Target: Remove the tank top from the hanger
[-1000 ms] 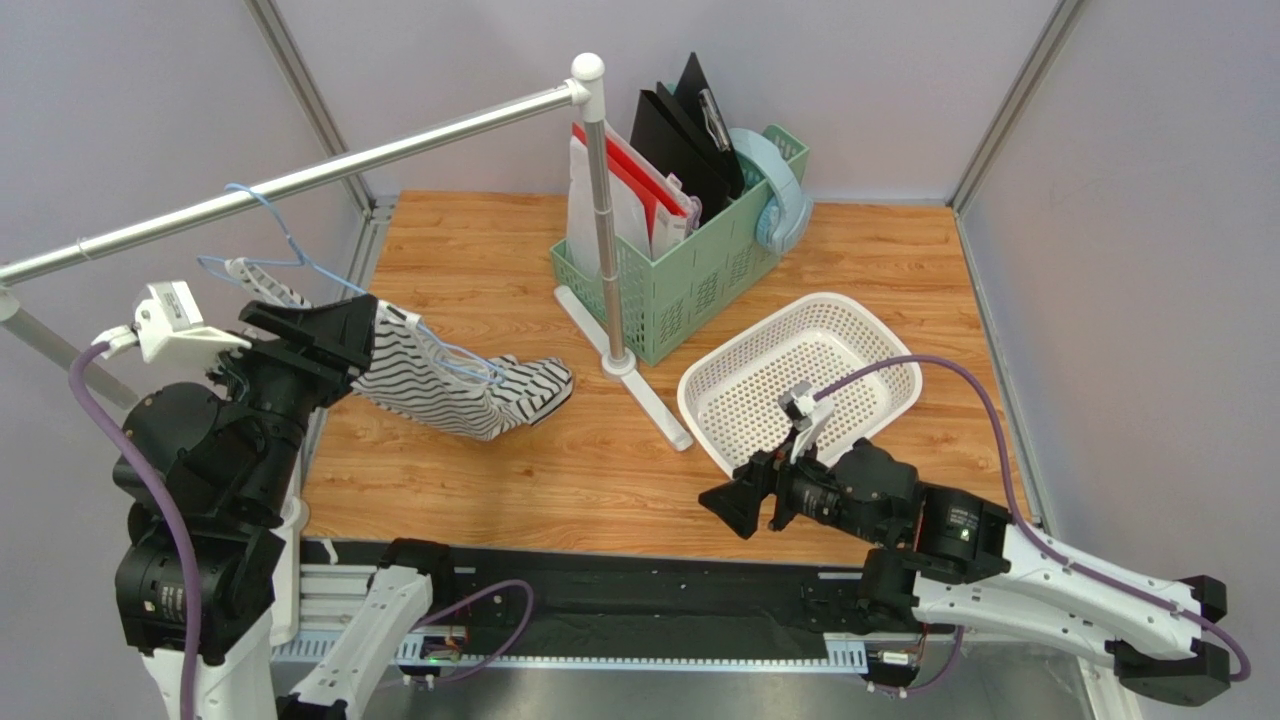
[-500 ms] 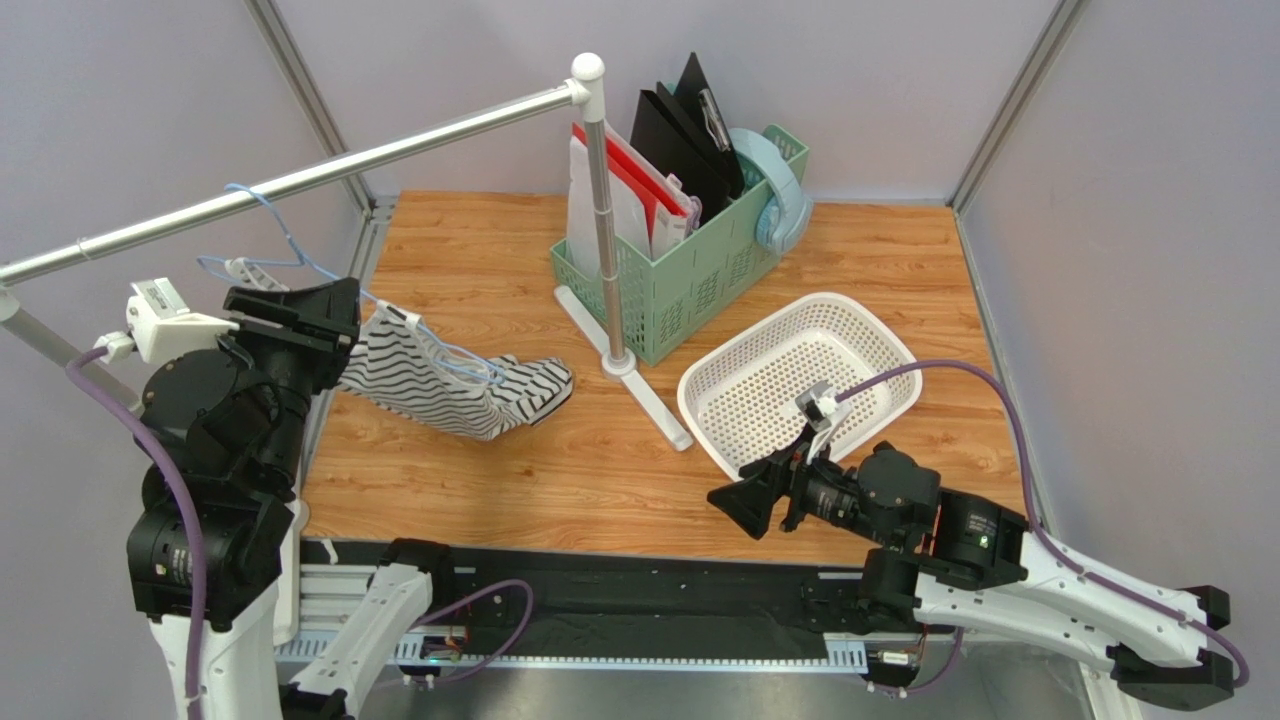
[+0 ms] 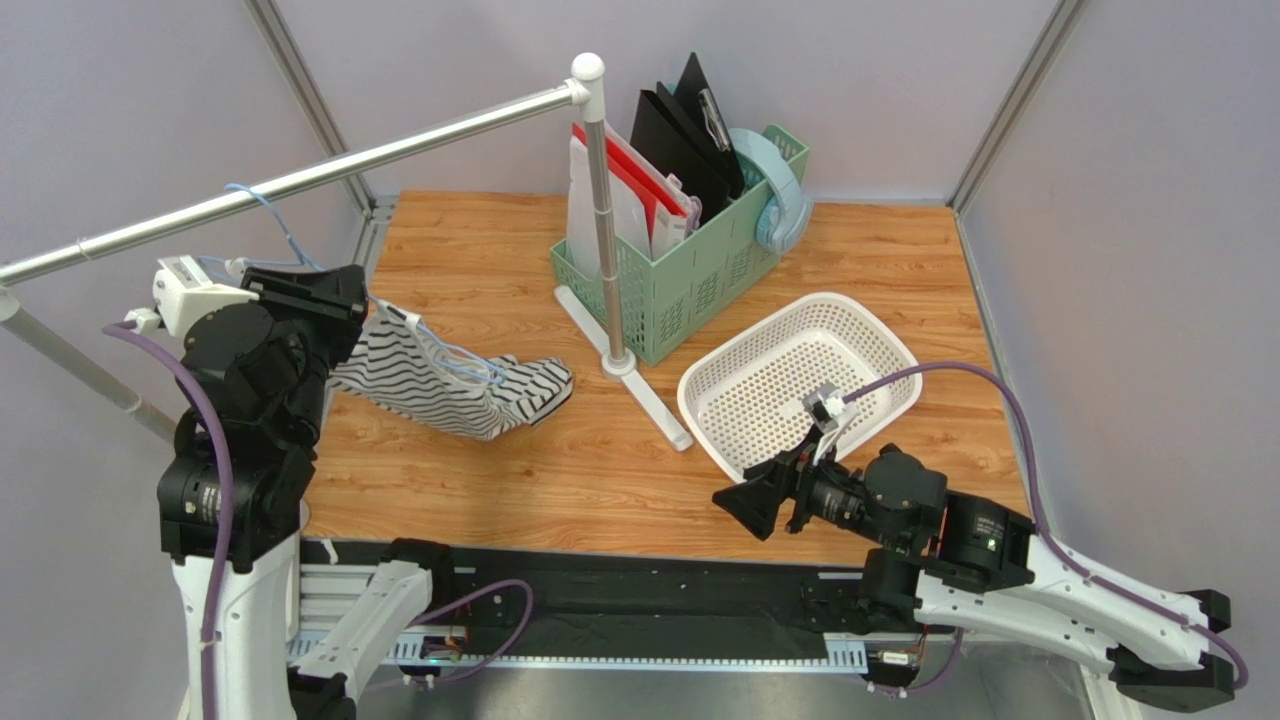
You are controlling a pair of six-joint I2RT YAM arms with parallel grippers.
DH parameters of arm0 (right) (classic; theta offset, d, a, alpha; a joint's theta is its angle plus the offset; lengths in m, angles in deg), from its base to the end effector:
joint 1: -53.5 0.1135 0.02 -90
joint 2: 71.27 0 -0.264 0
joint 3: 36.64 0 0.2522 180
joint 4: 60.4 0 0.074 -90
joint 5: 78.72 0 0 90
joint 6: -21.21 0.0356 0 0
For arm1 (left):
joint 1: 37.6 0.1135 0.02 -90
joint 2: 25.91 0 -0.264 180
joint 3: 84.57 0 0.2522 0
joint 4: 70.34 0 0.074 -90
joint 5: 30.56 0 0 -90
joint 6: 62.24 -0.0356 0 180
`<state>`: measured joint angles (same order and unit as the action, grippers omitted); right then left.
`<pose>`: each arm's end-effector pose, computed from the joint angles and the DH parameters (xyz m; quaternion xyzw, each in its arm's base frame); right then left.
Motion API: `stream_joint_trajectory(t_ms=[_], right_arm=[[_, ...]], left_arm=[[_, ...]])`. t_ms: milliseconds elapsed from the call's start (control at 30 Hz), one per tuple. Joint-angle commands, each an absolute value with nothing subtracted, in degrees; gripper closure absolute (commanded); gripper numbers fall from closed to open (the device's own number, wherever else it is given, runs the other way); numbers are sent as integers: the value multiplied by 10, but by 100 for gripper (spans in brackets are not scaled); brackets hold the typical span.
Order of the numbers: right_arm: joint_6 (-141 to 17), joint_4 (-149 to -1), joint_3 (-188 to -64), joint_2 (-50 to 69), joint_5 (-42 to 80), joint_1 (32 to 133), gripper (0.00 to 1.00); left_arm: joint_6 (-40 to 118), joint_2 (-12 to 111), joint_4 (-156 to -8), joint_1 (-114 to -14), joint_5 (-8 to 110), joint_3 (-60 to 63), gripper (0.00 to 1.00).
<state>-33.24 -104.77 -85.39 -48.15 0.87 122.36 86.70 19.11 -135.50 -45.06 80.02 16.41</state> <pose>0.0449 0.0982 0.2912 -0.1814 0.7906 0.4132 0.4138 0.0815 0.0020 0.4921 -0.4297 0.6247 -0.2354 0.6081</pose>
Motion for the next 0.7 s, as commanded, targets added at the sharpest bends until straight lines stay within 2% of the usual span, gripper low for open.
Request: stream_joint_trajectory(t_ms=[0, 100, 200, 233, 300, 333, 400, 667], right_arm=[[-324, -1047, -872, -494, 0, 1227, 24], [-324, -1053, -871, -496, -6, 1227, 24], [-322, -1053, -871, -501, -12, 1226, 24], [-321, -1053, -871, -502, -13, 1226, 24], [-322, -1055, -871, -502, -13, 1227, 24], [-323, -1057, -872, -502, -12, 1227, 24], [-328, -1063, -876, -497, -15, 1226, 24], [-340, -1054, -887, -478, -16, 1226, 24]], left_arm=[[867, 201, -1313, -451, 817, 158, 61], [869, 208, -1321, -450, 818, 157, 62], [873, 196, -1306, -450, 812, 141, 71], [873, 191, -1303, -450, 812, 139, 77], [864, 188, -1307, -450, 812, 152, 82], [858, 186, -1309, -450, 813, 160, 90], [847, 184, -1324, -450, 816, 188, 99], [830, 158, -1345, -451, 782, 259, 100]])
